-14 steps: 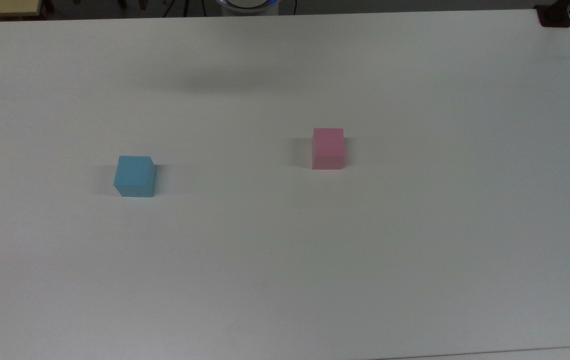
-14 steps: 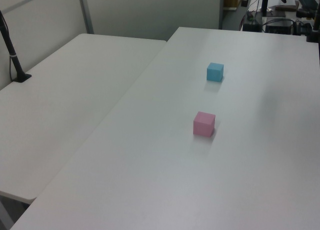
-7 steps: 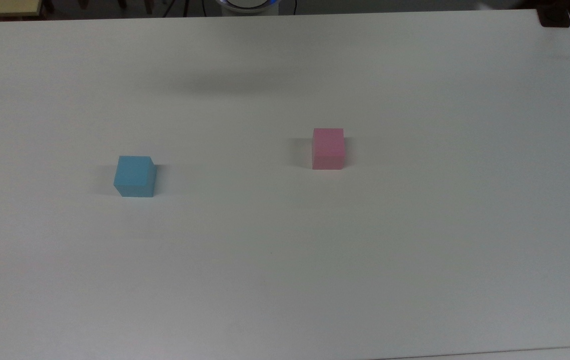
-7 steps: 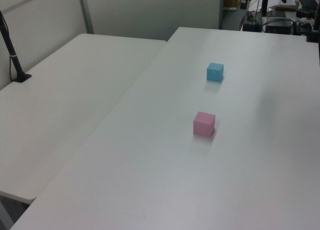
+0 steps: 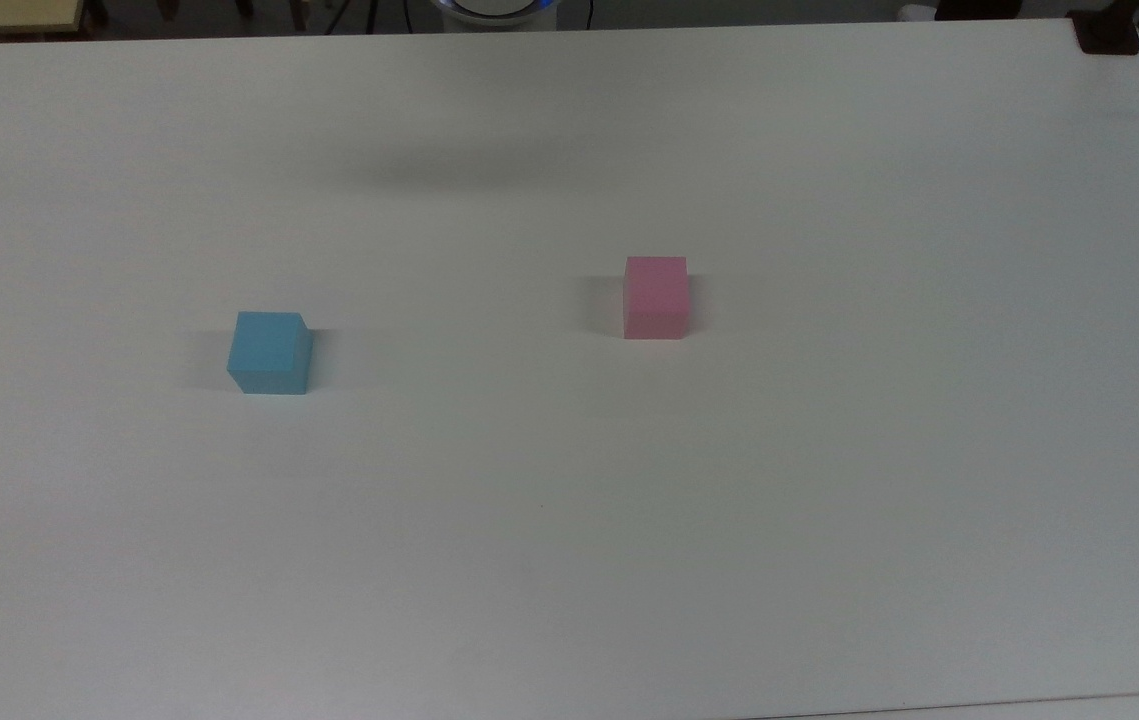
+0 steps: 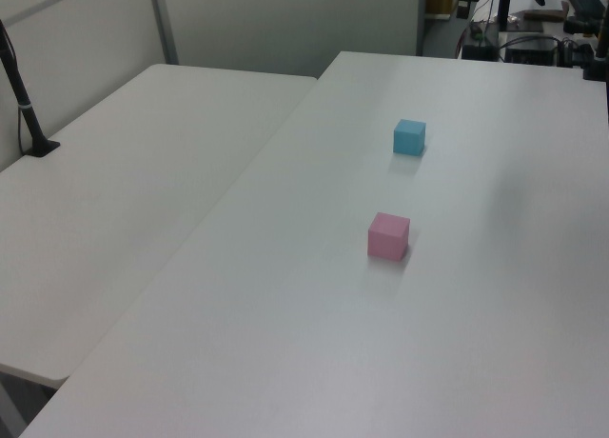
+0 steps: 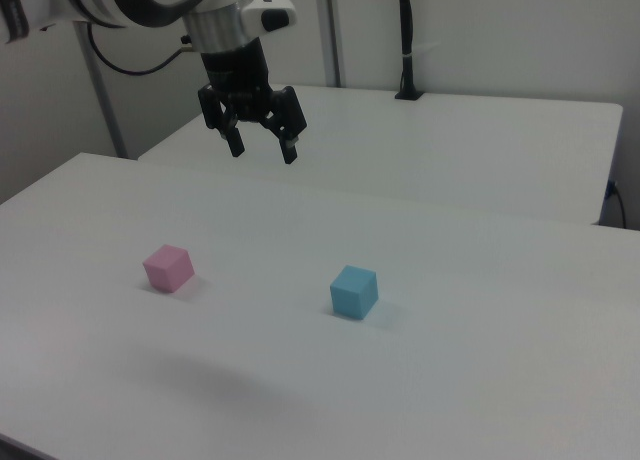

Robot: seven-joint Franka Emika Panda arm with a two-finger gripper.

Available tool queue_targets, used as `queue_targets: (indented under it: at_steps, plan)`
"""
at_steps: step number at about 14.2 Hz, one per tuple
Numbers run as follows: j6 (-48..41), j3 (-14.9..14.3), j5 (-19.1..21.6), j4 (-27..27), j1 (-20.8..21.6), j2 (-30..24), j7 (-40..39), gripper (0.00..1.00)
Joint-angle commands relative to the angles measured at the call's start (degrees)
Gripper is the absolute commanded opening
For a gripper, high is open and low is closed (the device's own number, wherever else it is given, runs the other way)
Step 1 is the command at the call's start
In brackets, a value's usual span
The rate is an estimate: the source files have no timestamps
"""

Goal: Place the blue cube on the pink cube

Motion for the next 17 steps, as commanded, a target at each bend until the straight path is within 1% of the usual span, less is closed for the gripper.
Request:
queue_targets:
  at_steps: [1, 17]
  plan:
    - [-1.21, 0.20, 0.87, -1.30, 0.33, -0.81, 0.97, 1.00]
    - [0.90, 0.11, 0.87, -1.39, -0.10, -0.28, 0.27, 1.00]
